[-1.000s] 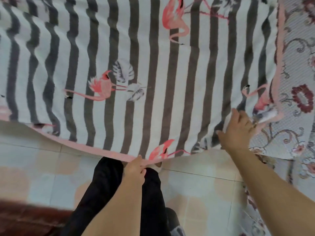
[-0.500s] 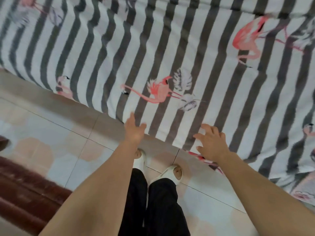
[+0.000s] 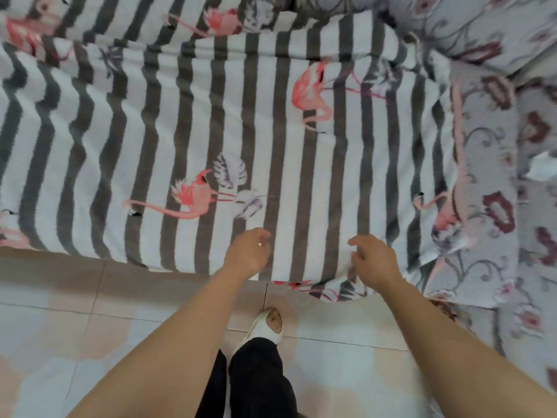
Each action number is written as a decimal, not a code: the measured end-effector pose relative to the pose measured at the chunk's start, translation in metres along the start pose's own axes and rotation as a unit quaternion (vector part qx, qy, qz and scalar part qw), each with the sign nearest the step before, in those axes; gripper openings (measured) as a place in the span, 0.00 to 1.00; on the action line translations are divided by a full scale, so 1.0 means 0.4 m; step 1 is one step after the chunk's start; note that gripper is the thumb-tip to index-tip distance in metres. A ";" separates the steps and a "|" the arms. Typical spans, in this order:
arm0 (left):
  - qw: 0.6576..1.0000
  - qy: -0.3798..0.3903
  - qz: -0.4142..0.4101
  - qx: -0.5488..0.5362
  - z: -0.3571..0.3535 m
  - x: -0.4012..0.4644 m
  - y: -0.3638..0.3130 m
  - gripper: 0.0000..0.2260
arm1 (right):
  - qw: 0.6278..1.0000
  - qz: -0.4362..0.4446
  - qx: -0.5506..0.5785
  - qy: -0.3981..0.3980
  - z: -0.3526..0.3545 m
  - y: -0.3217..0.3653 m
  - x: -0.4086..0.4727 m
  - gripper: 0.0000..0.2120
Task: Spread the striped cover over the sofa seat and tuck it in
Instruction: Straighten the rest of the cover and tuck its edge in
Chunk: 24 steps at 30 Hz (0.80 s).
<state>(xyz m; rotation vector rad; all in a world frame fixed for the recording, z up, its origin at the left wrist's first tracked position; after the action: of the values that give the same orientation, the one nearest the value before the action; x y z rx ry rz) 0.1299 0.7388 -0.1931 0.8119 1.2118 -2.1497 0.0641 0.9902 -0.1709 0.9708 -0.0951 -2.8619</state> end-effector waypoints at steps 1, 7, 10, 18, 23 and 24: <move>0.999 0.026 -0.026 0.019 -0.055 0.007 -0.064 0.17 | 0.999 -0.035 0.018 -0.013 0.007 -0.071 -0.018 0.14; 0.974 0.112 -0.153 0.127 -0.308 0.027 -0.319 0.18 | 0.965 -0.198 0.156 -0.064 -0.030 -0.373 -0.096 0.16; 0.957 0.132 -0.194 0.173 -0.421 0.039 -0.405 0.19 | 0.939 -0.246 0.220 -0.100 -0.062 -0.473 -0.102 0.18; 0.910 0.147 -0.269 0.281 -0.607 0.088 -0.545 0.25 | 0.881 -0.255 0.390 -0.085 -0.121 -0.541 -0.019 0.16; 0.872 0.141 -0.301 0.359 -0.659 0.118 -0.605 0.26 | 0.853 -0.350 0.365 -0.130 -0.155 -0.692 -0.087 0.06; 0.868 0.134 -0.302 0.372 -0.664 0.124 -0.617 0.26 | 0.833 -0.402 0.358 -0.129 -0.172 -0.743 -0.131 0.07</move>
<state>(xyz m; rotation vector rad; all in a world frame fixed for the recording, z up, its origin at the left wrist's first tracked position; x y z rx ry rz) -0.0127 1.0756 -0.2023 1.1813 0.7845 -3.2032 0.1200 1.2902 -0.2228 0.8172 -1.1089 -3.8337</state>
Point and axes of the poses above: each hand's wrist, its own x-axis towards the middle knuckle, its own z-axis out of the back of the hand, y = z × x, the point moved 6 cm from there along x, towards the middle knuckle, and after that the axes turned 4 degrees about -x, right-handed, at the moved point
